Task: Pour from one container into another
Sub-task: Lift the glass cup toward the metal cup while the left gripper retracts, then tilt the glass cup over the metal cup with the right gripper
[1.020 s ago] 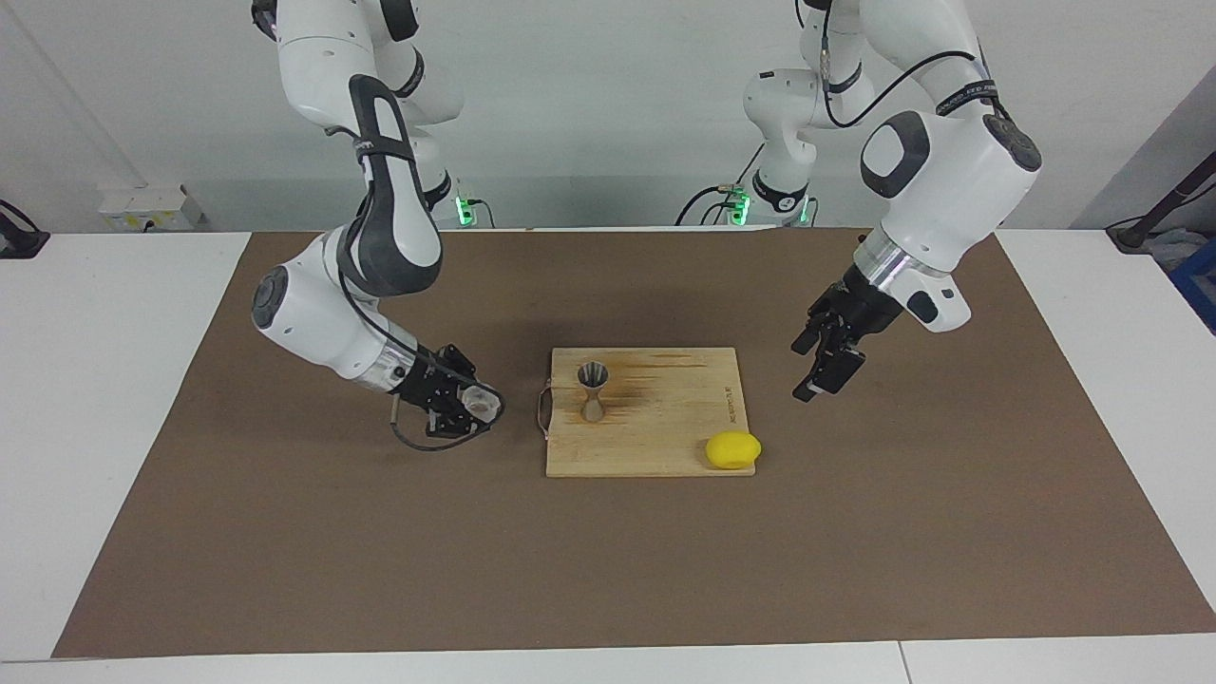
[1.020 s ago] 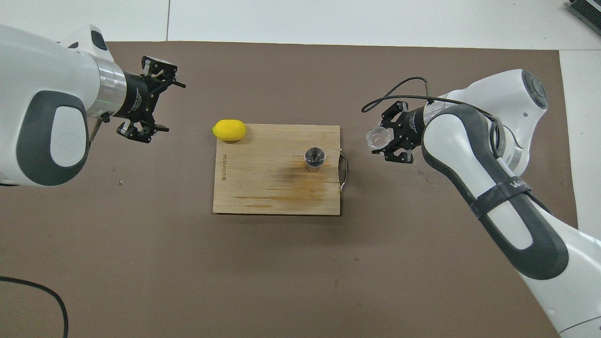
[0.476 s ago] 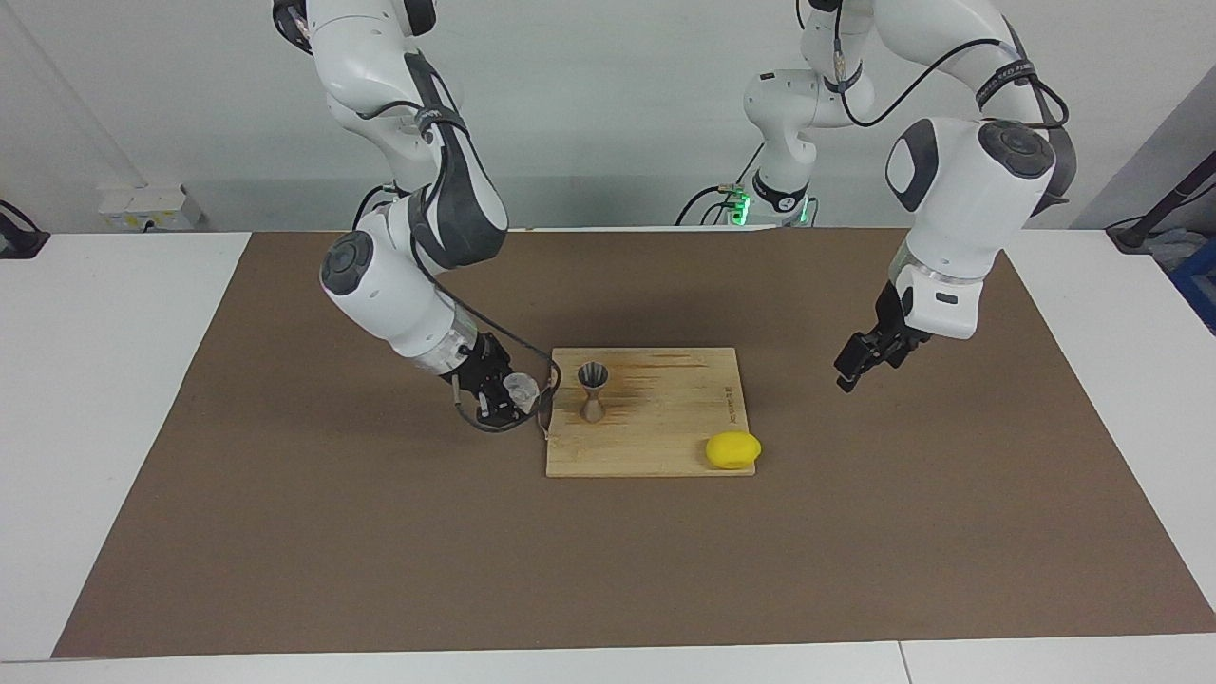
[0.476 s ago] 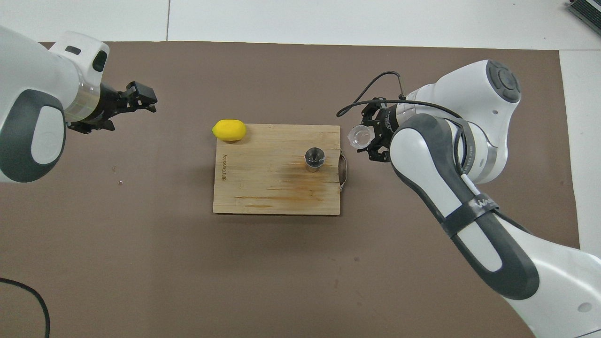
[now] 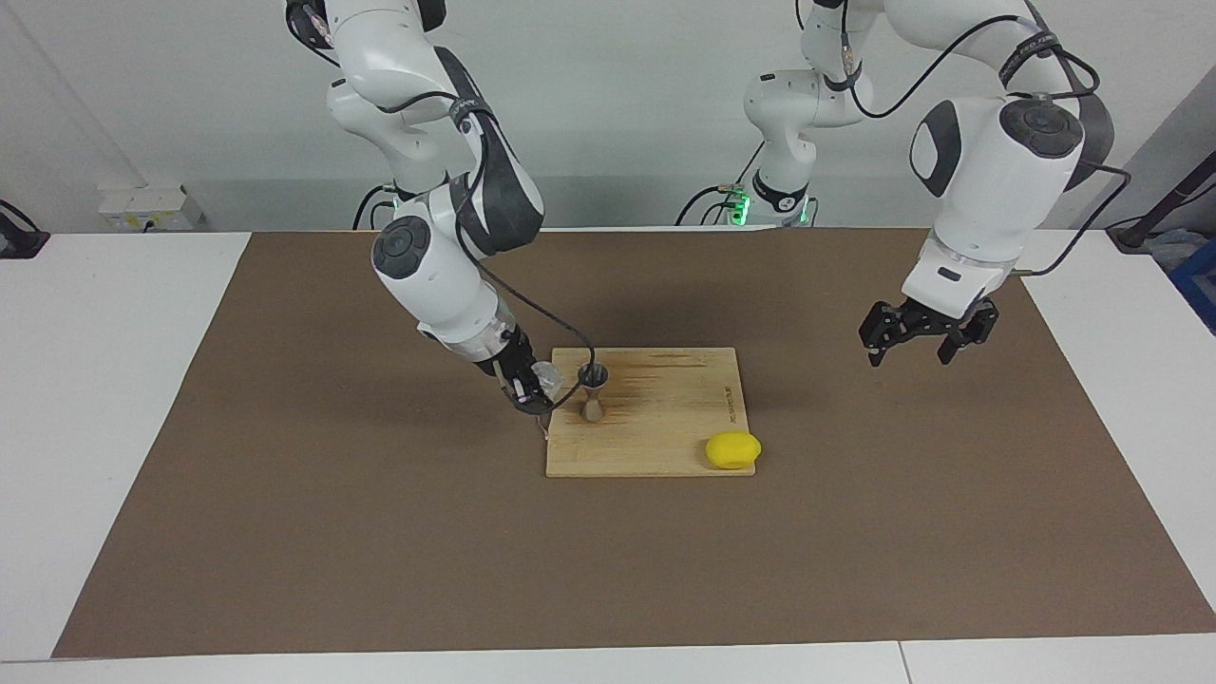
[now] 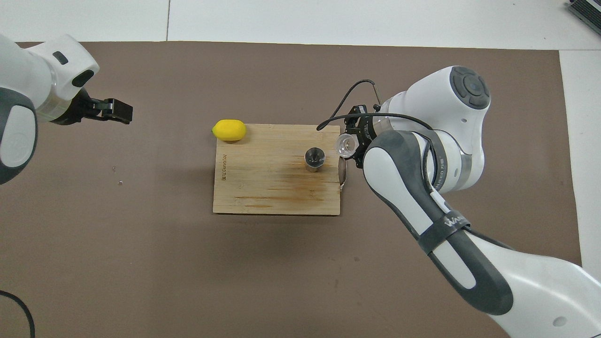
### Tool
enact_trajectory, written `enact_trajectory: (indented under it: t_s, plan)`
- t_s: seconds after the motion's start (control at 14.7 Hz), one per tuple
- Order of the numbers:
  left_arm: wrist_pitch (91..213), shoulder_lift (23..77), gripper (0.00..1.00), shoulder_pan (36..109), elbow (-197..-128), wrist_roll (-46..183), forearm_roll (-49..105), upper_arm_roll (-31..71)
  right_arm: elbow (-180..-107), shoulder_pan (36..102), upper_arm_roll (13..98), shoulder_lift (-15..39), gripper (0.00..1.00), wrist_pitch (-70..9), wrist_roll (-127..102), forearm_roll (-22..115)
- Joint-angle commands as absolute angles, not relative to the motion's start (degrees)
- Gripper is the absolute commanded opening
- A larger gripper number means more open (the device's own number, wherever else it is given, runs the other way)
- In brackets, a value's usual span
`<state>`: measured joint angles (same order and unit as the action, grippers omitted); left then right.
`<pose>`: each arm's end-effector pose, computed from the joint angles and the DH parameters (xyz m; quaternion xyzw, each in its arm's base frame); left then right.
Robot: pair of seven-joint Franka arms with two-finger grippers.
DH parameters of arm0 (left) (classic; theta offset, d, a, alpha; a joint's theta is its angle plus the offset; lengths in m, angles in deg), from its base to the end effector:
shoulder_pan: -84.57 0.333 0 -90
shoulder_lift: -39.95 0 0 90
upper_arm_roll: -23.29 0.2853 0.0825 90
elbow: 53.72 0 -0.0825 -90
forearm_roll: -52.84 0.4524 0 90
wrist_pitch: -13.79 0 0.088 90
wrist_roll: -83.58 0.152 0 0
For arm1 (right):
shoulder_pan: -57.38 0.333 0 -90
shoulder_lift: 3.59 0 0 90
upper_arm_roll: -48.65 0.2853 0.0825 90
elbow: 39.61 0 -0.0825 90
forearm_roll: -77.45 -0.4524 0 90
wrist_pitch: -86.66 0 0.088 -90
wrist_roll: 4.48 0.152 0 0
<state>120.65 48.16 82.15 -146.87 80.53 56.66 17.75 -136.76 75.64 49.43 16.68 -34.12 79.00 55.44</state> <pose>0.6791 -0.0845 0.4531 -0.9973 0.0501 -0.0505 0.0207 0.6660 0.2633 0.2961 -0.7800 0.6019 0.1140 0.1282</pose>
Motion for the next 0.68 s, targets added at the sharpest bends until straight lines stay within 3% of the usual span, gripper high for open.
enact_trajectory:
  t_s: [0.0,0.41,0.61]
  plan:
    - [116.28,43.3,1.0,83.68,-147.59,82.96,53.29,17.58,-136.11,76.54,49.52,16.01,0.19,-33.66,83.05,59.42]
    - [104.86,38.72,1.0,83.86,-145.23,84.02,53.1,18.02,-134.44,78.83,49.61,16.19,0.19,-33.66,88.24,64.35]
    - [105.9,36.78,1.0,83.78,-147.41,83.23,53.1,17.49,-134.35,79.53,49.52,16.27,0.19,-33.66,88.86,65.4]
